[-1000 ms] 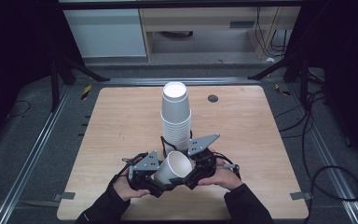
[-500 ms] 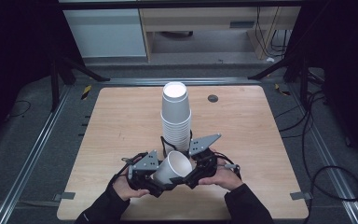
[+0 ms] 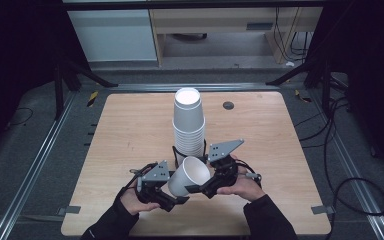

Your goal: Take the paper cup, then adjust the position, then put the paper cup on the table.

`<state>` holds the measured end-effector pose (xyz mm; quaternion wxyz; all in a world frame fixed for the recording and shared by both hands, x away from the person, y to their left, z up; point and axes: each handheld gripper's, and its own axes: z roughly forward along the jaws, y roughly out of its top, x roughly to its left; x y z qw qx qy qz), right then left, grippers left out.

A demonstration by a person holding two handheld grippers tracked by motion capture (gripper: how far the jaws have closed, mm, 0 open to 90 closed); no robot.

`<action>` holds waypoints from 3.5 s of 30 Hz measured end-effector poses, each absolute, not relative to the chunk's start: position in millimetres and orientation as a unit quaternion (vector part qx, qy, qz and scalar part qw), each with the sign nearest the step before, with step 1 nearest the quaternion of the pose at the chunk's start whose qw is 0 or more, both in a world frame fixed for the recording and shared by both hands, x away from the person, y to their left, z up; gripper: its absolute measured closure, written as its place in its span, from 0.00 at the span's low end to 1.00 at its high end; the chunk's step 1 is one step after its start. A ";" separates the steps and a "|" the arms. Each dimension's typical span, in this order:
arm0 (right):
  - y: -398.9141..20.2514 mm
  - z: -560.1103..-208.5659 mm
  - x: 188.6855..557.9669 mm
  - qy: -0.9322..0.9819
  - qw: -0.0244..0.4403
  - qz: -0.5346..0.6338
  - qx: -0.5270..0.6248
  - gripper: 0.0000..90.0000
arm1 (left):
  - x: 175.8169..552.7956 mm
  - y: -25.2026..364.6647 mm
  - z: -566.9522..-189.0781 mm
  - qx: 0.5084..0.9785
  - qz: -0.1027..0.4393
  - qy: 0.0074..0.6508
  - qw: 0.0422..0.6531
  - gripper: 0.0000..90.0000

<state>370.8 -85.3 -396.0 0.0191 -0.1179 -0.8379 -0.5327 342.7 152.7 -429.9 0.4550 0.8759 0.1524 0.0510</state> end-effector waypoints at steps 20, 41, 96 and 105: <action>-136.7 -378.3 370.2 -0.841 -0.041 -0.513 -0.166 0.11 | 357.0 204.9 -429.6 0.852 0.086 0.240 0.458 0.18; -189.9 -365.3 393.4 -0.823 -0.119 -0.484 -0.271 0.12 | 376.5 249.1 -430.0 0.812 0.121 0.347 0.454 0.19; -256.9 -399.2 460.6 -0.812 -0.221 -0.263 -0.472 0.11 | 385.2 260.8 -436.2 0.804 0.166 0.403 0.405 0.20; -258.7 -416.4 465.5 -0.812 -0.209 -0.247 -0.487 0.11 | 385.2 264.3 -435.0 0.798 0.171 0.409 0.408 0.20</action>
